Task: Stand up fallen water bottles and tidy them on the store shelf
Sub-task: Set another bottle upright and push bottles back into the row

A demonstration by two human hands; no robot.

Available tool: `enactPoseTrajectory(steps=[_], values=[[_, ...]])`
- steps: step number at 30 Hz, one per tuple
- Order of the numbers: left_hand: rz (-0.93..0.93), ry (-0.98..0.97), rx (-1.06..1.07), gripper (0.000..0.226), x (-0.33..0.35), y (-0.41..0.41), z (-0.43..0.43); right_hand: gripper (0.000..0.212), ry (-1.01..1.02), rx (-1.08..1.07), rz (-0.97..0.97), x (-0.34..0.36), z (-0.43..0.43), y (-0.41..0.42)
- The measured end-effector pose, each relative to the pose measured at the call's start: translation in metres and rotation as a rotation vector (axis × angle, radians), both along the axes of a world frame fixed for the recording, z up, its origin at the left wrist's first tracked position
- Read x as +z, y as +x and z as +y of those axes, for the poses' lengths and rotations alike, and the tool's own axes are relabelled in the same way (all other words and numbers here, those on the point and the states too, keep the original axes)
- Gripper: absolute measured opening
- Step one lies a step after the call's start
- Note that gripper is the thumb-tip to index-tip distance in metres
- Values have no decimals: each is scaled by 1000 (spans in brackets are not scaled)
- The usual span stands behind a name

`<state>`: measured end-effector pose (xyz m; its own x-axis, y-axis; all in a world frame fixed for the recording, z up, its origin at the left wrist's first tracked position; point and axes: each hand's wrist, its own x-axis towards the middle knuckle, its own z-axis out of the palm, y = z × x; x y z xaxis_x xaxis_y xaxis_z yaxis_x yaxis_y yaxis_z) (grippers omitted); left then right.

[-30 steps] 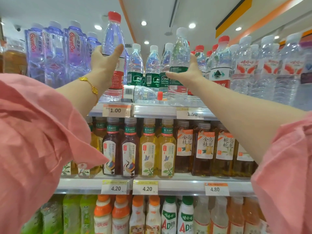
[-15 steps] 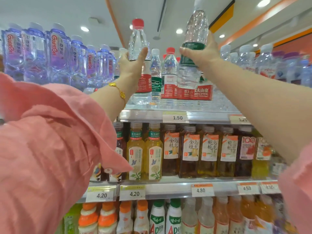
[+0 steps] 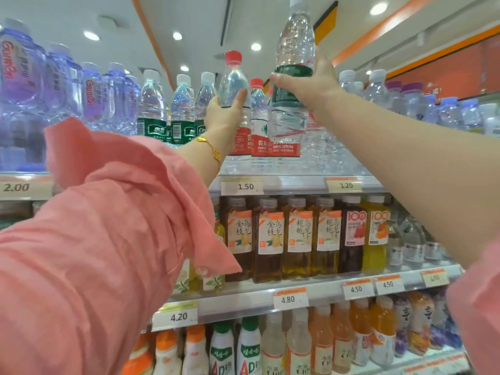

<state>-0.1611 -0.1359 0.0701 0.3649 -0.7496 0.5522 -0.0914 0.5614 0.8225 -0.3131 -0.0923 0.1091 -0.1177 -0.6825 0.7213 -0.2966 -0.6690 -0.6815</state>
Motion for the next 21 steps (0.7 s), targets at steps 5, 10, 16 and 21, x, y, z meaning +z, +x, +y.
enactPoseTrajectory(steps=[5,10,16,21], values=[[-116,51,78,86,1,-10,-1,106,39,-23,30,-9,-9,-7],[-187,107,164,88,-7,-15,-3,101,27,-33,39,-15,-11,-11],[-282,119,159,85,-24,-19,-7,105,50,-17,15,-15,-10,-14],[-677,111,483,76,-55,-18,3,106,48,19,-32,-17,-7,-14]])
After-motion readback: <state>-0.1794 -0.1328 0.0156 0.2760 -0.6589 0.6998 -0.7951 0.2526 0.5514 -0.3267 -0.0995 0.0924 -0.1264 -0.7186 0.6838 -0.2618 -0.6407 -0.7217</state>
